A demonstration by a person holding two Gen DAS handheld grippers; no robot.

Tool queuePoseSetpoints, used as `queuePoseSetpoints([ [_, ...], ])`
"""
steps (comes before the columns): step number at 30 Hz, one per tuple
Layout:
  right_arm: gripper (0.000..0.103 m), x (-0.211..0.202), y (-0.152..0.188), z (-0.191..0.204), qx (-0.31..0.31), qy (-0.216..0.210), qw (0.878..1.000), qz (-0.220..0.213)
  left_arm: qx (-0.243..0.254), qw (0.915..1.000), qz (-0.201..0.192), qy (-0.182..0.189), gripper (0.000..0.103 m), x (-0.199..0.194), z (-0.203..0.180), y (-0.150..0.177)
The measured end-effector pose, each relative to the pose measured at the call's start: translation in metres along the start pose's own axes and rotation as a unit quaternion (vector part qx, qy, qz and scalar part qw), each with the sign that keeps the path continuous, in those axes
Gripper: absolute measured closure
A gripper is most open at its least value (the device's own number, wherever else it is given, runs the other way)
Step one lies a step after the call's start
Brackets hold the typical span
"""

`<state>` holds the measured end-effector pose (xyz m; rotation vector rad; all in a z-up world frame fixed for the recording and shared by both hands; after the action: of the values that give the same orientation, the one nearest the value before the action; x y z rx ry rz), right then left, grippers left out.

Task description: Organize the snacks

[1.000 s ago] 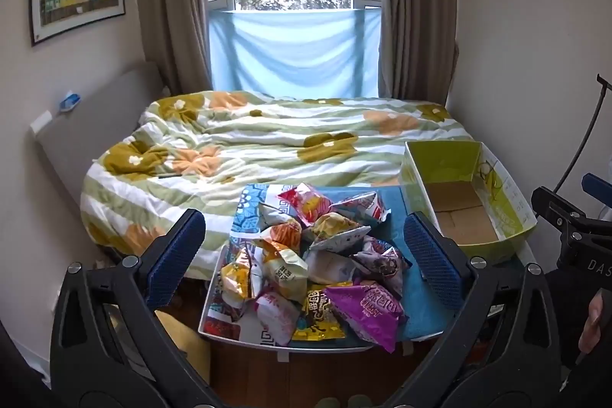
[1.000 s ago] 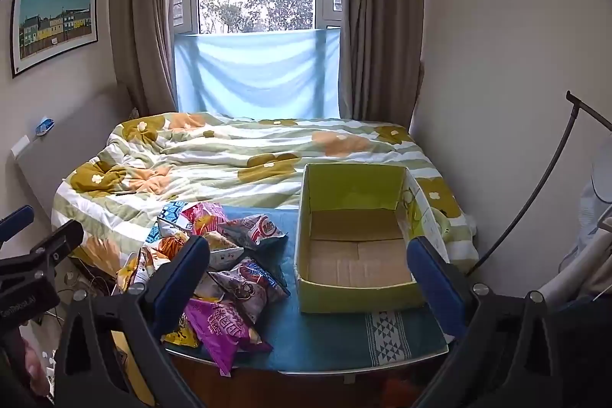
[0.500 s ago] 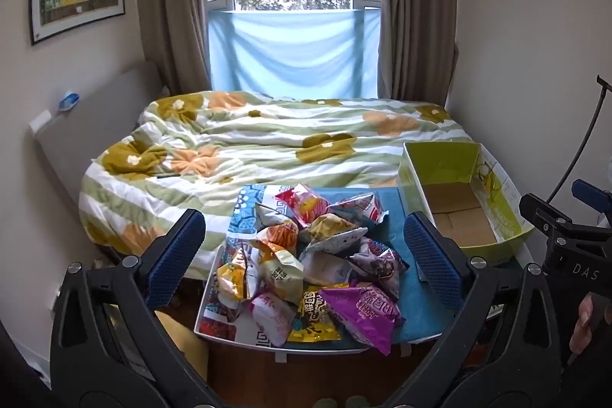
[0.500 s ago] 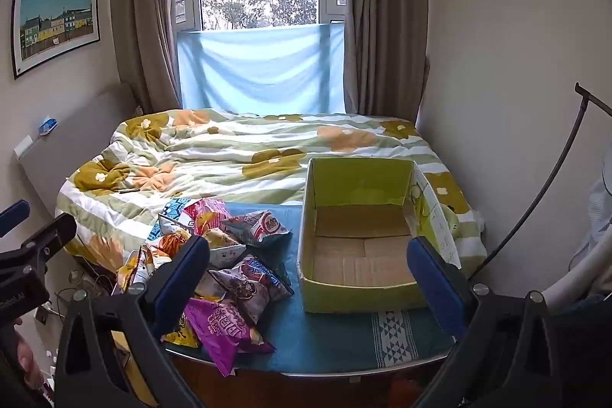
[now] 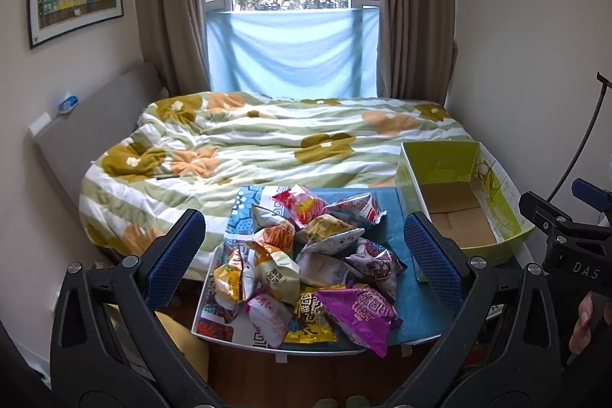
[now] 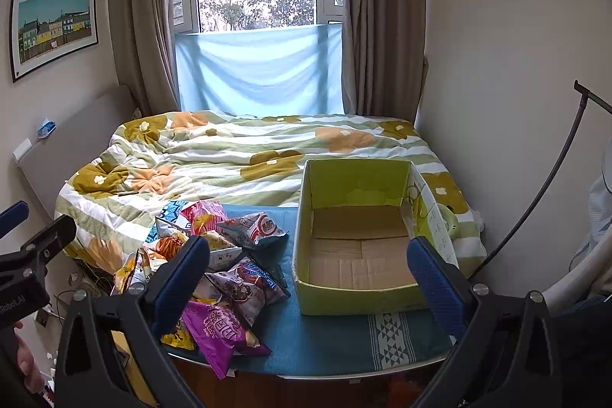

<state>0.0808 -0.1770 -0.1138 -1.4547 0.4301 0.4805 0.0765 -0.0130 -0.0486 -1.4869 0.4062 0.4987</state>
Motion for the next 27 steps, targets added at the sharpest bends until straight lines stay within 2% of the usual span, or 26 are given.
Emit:
queuePoseSetpoints([
  [27, 0.0, 0.0002, -0.0005, -0.0026, 0.002, -0.001, 1.0, 0.0, -0.003, 1.0, 0.002, 0.001, 0.001, -0.0015, -0.0009, 0.0016],
])
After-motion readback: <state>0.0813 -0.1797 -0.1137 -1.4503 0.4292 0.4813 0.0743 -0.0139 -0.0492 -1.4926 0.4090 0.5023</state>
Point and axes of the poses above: each gripper's, at about its wrist camera, not at the fingertips, and x roughly the way its jaws point, z to its left, y to its underside, the point moved 9 cm from there along x, roughly the way its jaws point, and after that the axes turned 1 degree about -y, right-handed, at the moved point
